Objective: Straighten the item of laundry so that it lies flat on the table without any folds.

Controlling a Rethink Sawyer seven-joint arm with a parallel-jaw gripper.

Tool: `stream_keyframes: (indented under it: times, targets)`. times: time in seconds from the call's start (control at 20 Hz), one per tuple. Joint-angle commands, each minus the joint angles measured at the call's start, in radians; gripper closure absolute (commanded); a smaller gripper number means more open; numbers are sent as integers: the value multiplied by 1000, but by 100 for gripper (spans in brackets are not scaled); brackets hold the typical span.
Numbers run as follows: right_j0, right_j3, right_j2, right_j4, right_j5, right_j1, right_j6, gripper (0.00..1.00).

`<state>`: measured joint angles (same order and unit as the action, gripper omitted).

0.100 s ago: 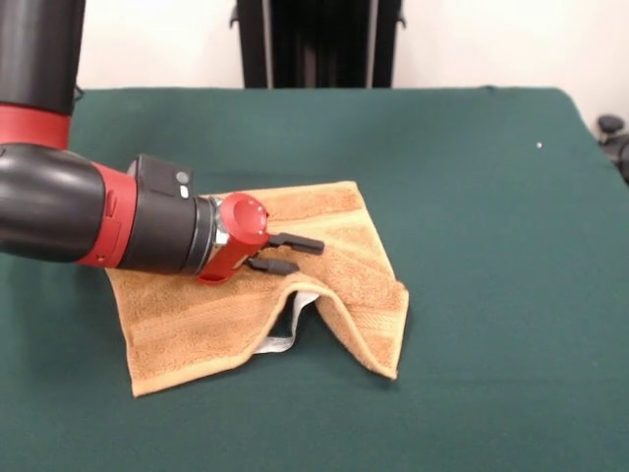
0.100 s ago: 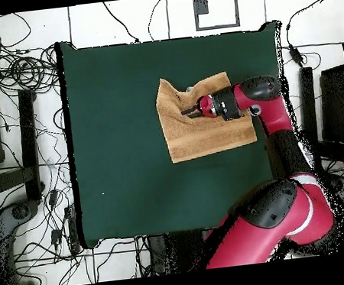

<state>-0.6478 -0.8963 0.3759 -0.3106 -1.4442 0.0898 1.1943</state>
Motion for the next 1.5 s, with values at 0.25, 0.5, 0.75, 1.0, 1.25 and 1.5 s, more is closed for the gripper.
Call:
stream_keyframes:
  times: [0.25,0.5,0.75,1.0,1.25,1.5]
  targets:
    - [115,-212,-109,220,597,25,119,0]
    - [88,-288,-93,382,1036,-36,94,0]
    - [54,-284,-57,441,1127,-38,83,0]
    - [-7,-286,27,473,1211,-2,18,0]
    - [-123,-348,176,653,1425,16,-49,0]
    - [-222,-392,289,808,1566,53,-28,0]
